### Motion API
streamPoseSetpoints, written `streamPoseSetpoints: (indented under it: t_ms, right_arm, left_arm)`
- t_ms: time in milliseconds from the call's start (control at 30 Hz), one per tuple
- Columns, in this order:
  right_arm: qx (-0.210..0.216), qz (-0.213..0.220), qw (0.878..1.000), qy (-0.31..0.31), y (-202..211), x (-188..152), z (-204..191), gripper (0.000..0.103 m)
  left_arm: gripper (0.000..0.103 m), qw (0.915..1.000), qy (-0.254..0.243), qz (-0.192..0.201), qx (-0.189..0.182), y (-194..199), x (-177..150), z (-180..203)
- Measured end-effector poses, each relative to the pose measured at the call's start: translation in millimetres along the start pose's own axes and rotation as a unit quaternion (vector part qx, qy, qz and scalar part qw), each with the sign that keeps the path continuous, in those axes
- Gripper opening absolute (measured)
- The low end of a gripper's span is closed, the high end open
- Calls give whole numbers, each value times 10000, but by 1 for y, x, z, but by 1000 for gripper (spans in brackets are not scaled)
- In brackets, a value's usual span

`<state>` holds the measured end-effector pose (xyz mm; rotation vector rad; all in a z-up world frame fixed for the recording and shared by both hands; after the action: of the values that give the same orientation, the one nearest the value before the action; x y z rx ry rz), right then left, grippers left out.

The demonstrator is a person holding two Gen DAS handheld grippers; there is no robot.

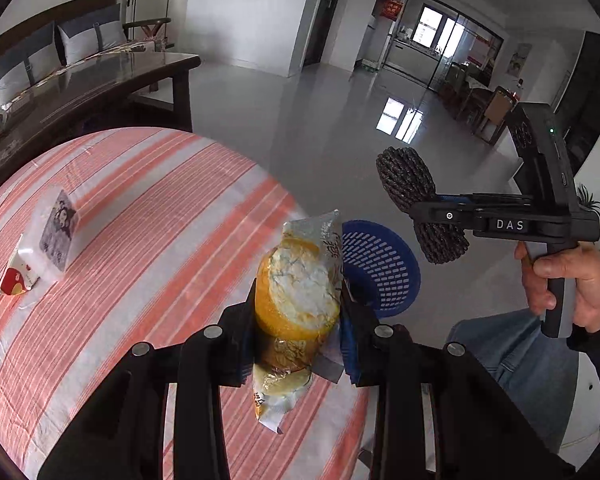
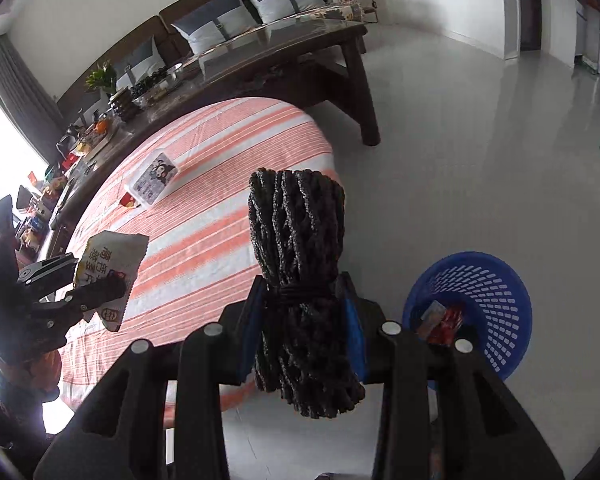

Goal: Collect trash
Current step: 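Carry the chip bag and mesh bundle to the blue basket and release both, then move both open tools back over the table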

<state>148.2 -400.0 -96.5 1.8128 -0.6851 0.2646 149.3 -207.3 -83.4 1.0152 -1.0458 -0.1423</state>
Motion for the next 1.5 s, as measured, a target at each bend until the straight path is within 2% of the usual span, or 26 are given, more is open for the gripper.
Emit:
streamPoseSetpoints:
  t_ms: [233, 367, 600, 833, 867, 900, 933, 967, 1133, 1167, 1200, 1300, 1400, 1500]
  right_arm:
    - [-637, -4, 9966, -531, -2, 5, 101, 35]
    - [-824, -19, 9929, -863, -17, 5, 150, 35]
    - [-872, -9, 9884, -1241, -40, 2, 216, 35]
    - [-776, -46, 9846, -1568, -54, 9, 247, 37]
    - [-773, -60, 9842, -1590, -57, 10, 250, 39]
    - [-734, -81, 9838, -1631, -59, 10, 252, 47]
    - [-733, -99, 9829, -1685, -61, 9, 254, 51]
    - [-753, -113, 9821, -1724, -62, 10, 257, 55]
    - [-793, 182, 9796, -1836, -44, 16, 263, 56]
    - [-841, 272, 9787, -1852, -40, 17, 262, 61]
    - [-911, 359, 9776, -1861, -36, 18, 261, 68]
    - [-1194, 513, 9747, -1817, -27, 14, 253, 78]
    - [-1340, 601, 9717, -1849, -25, 6, 235, 83]
    - [-1337, 674, 9766, -1544, -26, -1, 197, 83]
  left_arm:
    - [34, 9974, -418, -301, -507, -85, 49, 82]
    - [35, 9952, -525, -477, -680, -143, 65, 112]
    - [35, 9920, -502, -758, -872, -236, 74, 137]
    - [37, 9903, -582, -956, -821, -299, 69, 148]
    - [42, 9908, -569, -960, -771, -307, 68, 146]
    - [49, 9914, -544, -944, -724, -313, 68, 144]
    - [67, 9922, -506, -909, -681, -318, 67, 141]
    - [73, 9934, -443, -859, -619, -322, 68, 138]
    - [81, 9956, -76, -768, -527, -309, 68, 124]
    - [82, 9960, -53, -724, -522, -299, 68, 123]
    - [83, 9964, -73, -657, -524, -287, 69, 123]
    - [89, 9978, -287, -385, -452, -243, 72, 128]
    - [90, 9984, -464, -170, -272, -190, 63, 123]
    - [93, 9990, -436, -58, -93, -138, 38, 104]
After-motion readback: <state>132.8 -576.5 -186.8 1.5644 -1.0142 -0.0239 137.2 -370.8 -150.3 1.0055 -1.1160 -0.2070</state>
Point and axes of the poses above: each gripper's, at about its wrist camera, not at the fingertips, and y roughly against the way its jaws point, z to its right, x to its top, the point moved 2 cm from there along -y, roughly the way its jaws point, and after that the axes turned 8 degrees about -y, right-handed, at the moved point
